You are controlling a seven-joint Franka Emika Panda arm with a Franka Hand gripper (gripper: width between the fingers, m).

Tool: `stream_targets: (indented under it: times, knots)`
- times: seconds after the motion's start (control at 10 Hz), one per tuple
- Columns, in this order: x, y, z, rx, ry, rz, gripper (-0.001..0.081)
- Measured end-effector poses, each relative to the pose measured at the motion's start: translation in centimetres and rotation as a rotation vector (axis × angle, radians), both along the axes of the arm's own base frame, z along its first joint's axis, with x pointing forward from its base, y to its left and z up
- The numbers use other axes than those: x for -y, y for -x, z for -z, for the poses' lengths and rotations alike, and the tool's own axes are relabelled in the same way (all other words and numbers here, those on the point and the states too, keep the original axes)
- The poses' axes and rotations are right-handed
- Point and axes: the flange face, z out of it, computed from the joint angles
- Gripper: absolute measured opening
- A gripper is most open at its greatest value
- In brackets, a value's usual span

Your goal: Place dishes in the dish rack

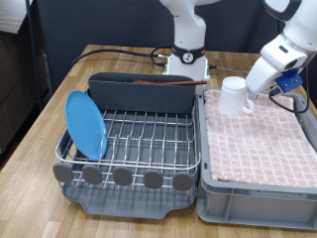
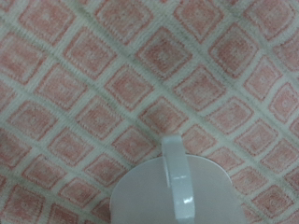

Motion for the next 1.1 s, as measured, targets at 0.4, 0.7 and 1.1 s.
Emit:
stream_targets:
  times: [0.4, 0.7, 1.1]
  knots:
    - [0.6, 0.8, 1.8, -0.013, 0.013, -0.017, 0.0803]
    - [1.0, 1.0, 2.6, -0.011, 0.008, -0.035, 0.0803]
    - [1.7, 1.1, 3.2, -0.018, 0.005, -0.048, 0.0803]
